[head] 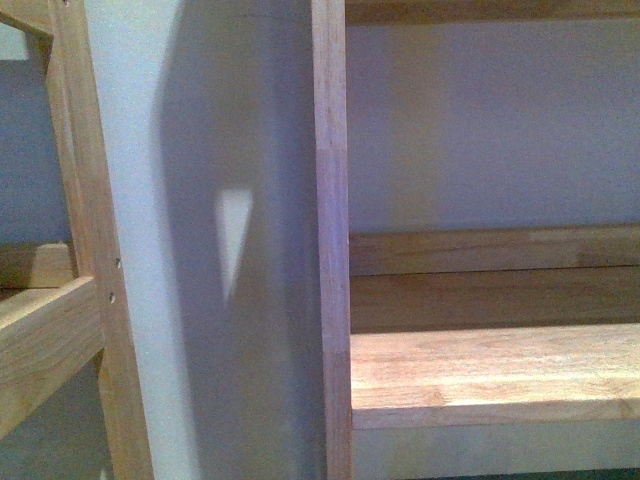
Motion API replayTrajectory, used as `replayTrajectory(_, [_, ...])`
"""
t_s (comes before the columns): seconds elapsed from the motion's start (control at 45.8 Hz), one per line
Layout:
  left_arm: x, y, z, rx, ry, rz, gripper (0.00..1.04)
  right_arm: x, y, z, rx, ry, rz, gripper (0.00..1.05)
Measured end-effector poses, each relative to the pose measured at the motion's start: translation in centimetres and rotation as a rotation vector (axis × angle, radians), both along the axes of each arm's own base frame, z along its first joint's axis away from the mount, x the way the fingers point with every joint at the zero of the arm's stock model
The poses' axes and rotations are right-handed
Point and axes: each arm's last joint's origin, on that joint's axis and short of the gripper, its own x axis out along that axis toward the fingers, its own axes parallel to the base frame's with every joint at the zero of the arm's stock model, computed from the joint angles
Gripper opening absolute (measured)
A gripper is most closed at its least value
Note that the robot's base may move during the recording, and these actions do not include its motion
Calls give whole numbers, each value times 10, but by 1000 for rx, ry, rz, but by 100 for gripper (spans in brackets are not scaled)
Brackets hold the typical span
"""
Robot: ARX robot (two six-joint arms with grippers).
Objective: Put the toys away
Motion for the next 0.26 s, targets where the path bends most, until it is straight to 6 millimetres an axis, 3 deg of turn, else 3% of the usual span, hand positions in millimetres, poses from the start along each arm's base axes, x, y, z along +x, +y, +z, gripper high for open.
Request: replayTrajectory(0.262, [0,0,0,0,0,0,99,0,0,0,0,0,0,98])
